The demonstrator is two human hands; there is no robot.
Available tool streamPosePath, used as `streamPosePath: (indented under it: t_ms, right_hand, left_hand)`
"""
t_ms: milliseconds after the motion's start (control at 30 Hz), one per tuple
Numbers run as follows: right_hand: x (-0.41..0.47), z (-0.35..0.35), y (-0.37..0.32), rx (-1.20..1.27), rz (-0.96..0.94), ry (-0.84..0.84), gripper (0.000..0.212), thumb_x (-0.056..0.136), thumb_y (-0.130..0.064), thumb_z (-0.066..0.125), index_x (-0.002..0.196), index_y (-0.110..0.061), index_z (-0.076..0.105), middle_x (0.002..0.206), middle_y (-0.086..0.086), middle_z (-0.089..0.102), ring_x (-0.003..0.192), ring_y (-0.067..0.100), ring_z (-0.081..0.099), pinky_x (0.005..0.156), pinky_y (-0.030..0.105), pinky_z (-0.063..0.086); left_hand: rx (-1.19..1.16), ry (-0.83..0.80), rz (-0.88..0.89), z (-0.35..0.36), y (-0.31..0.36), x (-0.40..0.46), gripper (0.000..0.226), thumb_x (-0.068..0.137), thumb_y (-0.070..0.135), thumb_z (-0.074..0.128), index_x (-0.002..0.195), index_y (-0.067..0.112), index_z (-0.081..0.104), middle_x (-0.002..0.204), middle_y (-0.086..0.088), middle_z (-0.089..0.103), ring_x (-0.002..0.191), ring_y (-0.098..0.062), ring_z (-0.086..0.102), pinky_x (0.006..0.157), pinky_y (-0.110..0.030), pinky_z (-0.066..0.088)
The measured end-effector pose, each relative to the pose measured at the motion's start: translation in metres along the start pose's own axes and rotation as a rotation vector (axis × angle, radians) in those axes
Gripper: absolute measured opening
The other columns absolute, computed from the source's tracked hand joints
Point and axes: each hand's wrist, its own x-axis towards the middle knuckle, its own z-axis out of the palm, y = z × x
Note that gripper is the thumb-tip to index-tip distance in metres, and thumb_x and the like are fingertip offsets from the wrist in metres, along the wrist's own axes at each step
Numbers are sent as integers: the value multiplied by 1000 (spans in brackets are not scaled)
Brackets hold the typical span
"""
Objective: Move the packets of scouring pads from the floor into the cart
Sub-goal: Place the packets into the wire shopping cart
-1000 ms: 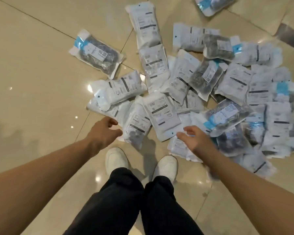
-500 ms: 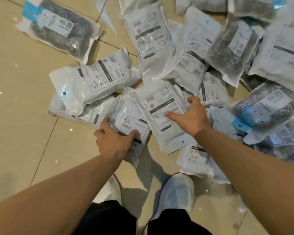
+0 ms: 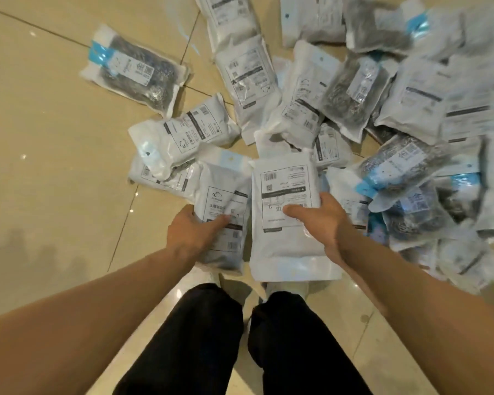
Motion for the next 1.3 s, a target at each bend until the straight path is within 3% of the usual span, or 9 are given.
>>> streamPosePath:
  t_ms: [100, 367, 500, 600, 700, 833, 1033, 1133, 1300]
  right_hand:
    - [-100, -35, -24, 82, -11, -2, 39, 89, -23, 84, 119, -23, 60, 104, -9, 72, 89, 6, 67, 64, 23, 49]
    - [-413, -139, -67, 324, -55, 215, 42, 86, -20, 86, 117, -38, 65, 106, -16, 78, 93, 7, 75, 77, 28, 57]
    - [-502, -178, -85, 438, -117, 201, 48, 87, -6, 84, 121, -33, 66, 110, -9, 79, 90, 8, 78, 75, 30, 62]
    - [-544, -199, -90, 454, -217, 202, 46, 84, -6, 85, 118, -31, 67, 112, -7, 80, 96, 13, 78, 78, 31, 60]
    - [-569, -229, -108, 480, -343, 212, 45, 84, -8, 86, 119, -29, 66, 109, -9, 79, 93, 8, 77, 71, 22, 57]
    - [-592, -256, -124, 538, -489, 247, 42, 85, -7, 84, 116, -27, 65, 105, -9, 80, 84, 1, 77, 62, 14, 58]
    - [-630, -260, -135, 698, -559, 361, 42, 86, -15, 85, 120, -29, 66, 109, -9, 81, 95, 12, 79, 76, 30, 62]
    - [-646, -241, -130, 841, -539, 436, 42, 86, -13, 84, 121, -28, 67, 110, -6, 81, 96, 16, 79, 79, 36, 63]
    - [-671, -195, -111, 1044, -448, 589, 42, 85, -11, 85, 120, -27, 68, 110, -4, 82, 97, 18, 79, 84, 43, 63]
  left_hand:
    - [-83, -67, 47, -49, 34, -70, 53, 77, 45, 90, 117, 18, 69, 106, 0, 78, 91, -21, 76, 76, -34, 63]
    - [-170, -254, 199, -192, 142, -345, 43, 83, 38, 85, 120, 23, 70, 105, 5, 82, 91, -16, 80, 83, -39, 62]
    - [-148, -293, 332, -240, 180, -450, 43, 83, 38, 83, 121, 27, 67, 104, 4, 82, 83, -13, 80, 68, -31, 60]
    - [-108, -320, 424, -265, 203, -509, 45, 84, 37, 82, 122, 23, 63, 100, 1, 81, 72, -9, 77, 58, -26, 58]
    - [-71, -361, 532, -277, 230, -547, 47, 84, 38, 82, 124, 23, 63, 110, 2, 80, 95, -19, 79, 85, -42, 64]
    - [-92, -413, 648, -278, 254, -579, 54, 83, 47, 82, 127, 21, 63, 115, -3, 79, 103, -24, 78, 94, -51, 61]
    - [-105, -548, 753, -278, 294, -594, 64, 76, 53, 83, 126, 16, 67, 116, -7, 80, 104, -29, 78, 97, -52, 58]
    - [-28, -668, 792, -281, 311, -596, 43, 90, 37, 74, 127, 17, 68, 117, -7, 80, 104, -30, 78, 98, -50, 56]
    - [97, -827, 786, -280, 324, -598, 49, 87, 39, 76, 130, 16, 66, 117, -11, 79, 103, -35, 78, 95, -52, 57]
